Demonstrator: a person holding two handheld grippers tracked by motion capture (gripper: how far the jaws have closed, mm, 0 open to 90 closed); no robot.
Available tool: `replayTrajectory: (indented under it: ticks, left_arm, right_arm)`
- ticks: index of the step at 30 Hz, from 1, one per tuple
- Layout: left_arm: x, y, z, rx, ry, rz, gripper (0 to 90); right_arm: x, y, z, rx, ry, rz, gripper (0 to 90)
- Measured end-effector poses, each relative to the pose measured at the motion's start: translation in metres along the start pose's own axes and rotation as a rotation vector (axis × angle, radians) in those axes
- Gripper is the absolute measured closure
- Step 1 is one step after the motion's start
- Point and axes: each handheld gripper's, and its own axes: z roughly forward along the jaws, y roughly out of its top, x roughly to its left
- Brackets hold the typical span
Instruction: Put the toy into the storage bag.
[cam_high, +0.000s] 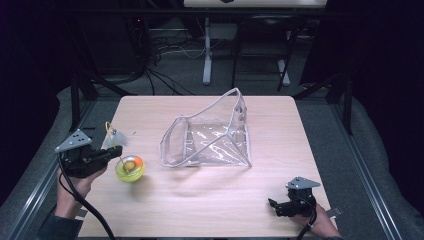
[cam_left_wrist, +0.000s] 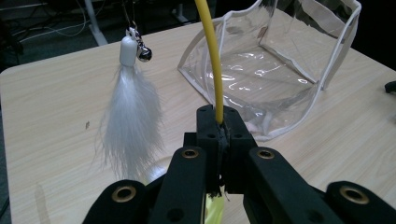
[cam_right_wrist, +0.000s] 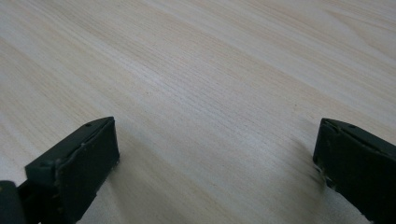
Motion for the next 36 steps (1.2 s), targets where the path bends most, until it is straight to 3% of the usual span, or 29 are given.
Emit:
replayTrajectory:
  ticks: [8,23,36]
  left_arm:
    - [-0.002,0.015,-0.002,0.012,-0.029,0.023,88.4]
    - [-0.014,0.035,0.003,0.026,-0.026,0.06,88.4]
    - [-0.017,0.059,-0.006,0.012,-0.017,0.106,88.4]
  right_arm:
    - [0.0,0.0,0.0,0.0,0.001,0.0,0.0]
    - [0.0,0.0,0.0,0.0,-0.001,-0.001,0.0]
    - [0.0,0.0,0.0,0.0,-0.001,0.0,0.0]
